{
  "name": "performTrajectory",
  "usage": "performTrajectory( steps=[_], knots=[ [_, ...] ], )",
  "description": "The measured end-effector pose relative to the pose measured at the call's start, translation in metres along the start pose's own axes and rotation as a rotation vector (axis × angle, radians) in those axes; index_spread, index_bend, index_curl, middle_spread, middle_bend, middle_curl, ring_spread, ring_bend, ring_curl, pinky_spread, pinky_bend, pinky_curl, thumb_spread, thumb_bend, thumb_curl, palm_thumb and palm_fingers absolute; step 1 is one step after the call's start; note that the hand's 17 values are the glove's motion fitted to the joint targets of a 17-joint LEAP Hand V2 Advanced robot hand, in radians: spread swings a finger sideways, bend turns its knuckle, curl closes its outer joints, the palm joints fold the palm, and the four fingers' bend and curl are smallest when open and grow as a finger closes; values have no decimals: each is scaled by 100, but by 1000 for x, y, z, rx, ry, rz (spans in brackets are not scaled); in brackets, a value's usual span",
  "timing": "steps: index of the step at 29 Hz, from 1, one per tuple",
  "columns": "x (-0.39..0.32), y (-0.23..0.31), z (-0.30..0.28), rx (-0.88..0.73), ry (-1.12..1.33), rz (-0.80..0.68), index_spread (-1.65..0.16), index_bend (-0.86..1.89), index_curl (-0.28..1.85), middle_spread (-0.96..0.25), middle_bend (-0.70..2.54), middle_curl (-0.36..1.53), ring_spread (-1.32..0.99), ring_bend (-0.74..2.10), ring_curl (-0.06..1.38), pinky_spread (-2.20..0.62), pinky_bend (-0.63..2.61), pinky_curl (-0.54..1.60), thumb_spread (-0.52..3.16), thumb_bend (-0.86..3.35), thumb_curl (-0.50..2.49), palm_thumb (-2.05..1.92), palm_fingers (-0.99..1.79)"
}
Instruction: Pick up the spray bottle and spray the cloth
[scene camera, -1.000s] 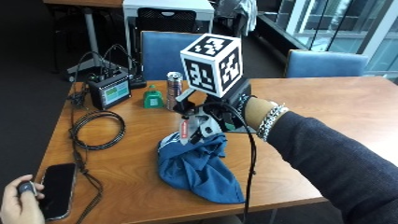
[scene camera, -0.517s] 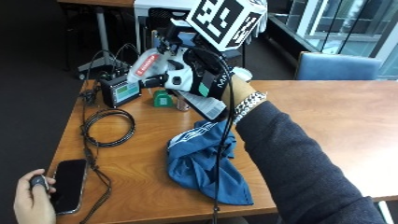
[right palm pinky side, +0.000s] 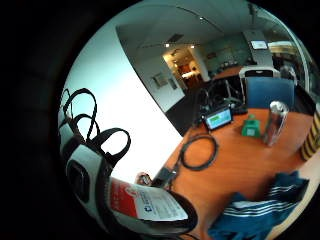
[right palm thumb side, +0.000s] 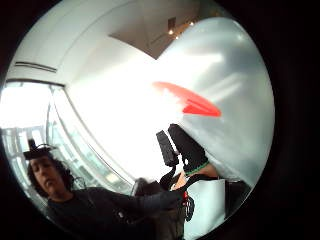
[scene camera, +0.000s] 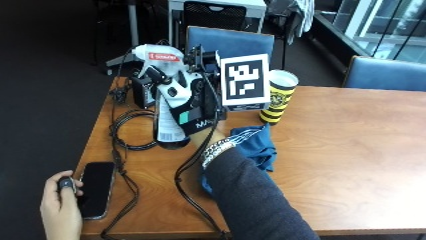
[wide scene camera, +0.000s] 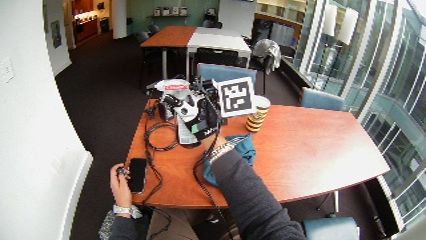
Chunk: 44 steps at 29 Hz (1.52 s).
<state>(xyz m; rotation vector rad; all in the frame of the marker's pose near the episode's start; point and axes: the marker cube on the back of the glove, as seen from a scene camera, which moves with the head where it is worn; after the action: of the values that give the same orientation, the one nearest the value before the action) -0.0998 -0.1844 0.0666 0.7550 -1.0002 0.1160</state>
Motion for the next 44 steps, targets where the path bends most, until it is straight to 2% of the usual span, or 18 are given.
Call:
performTrajectory(
  steps=[8, 19, 26, 36, 44],
  knots=[
    [39, 36, 16, 93, -23, 69, -28, 28, 50, -22, 61, 47, -22, 66, 42, -31, 42, 38, 109, -2, 32, 60, 142],
    [53, 49, 3, 131, -3, 74, -27, 27, 50, -22, 61, 47, -21, 66, 42, -31, 42, 38, 110, -2, 32, 60, 142],
    [42, 47, 1, 111, 27, 38, -27, 27, 50, -22, 61, 47, -21, 66, 42, -30, 42, 38, 110, -2, 31, 60, 142],
    [30, 33, -11, 180, 97, -38, -28, 27, 50, -22, 62, 47, -23, 66, 42, -31, 42, 38, 110, -2, 32, 59, 143],
    [50, 58, -16, 155, 106, 59, -28, 27, 51, -22, 62, 47, -24, 65, 42, -31, 42, 38, 110, -2, 33, 58, 143]
  ],
)
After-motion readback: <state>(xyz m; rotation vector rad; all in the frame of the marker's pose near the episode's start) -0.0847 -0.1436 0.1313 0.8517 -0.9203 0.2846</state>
